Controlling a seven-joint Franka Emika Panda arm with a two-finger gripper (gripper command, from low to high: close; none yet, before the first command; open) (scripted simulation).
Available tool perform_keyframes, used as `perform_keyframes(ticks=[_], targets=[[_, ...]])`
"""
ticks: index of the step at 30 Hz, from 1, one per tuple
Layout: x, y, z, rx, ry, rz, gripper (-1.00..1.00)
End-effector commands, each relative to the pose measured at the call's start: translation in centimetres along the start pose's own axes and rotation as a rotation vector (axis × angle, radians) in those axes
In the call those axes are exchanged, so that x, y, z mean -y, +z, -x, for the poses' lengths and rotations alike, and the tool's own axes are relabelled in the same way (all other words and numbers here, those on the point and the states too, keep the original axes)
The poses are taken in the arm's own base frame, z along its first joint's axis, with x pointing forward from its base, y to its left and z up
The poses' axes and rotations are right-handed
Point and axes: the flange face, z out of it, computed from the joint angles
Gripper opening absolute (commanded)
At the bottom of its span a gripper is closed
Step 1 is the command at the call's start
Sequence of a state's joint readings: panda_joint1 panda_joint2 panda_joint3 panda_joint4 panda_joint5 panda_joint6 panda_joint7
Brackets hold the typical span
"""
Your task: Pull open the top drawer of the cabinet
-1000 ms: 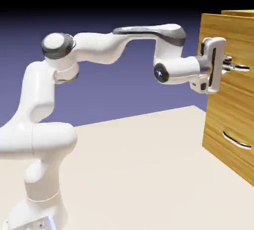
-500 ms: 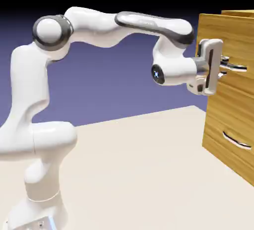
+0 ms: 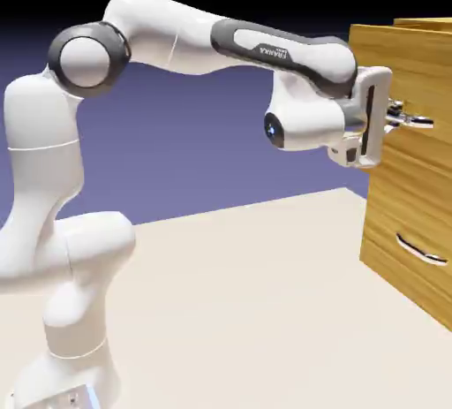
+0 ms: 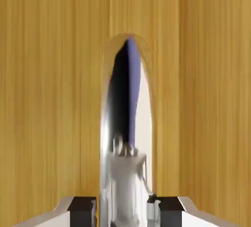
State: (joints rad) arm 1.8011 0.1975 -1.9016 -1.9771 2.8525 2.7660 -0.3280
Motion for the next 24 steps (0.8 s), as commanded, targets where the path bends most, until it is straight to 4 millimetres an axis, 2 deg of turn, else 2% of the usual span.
perform_keyframes(ticks=[1,9,15,19,24], targets=[[0.0,-0.4,0.0,0.0,0.0,0.001,-1.0],[0.2,-0.7,0.1,0.003,0.002,-0.002,-1.0],[0.1,-5.6,0.1,0.001,0.001,0.001,-1.0],[0.0,-6.1,0.0,0.0,0.0,0.0,-1.0],[0.0,-11.6,0.0,0.0,0.0,0.001,-1.0]])
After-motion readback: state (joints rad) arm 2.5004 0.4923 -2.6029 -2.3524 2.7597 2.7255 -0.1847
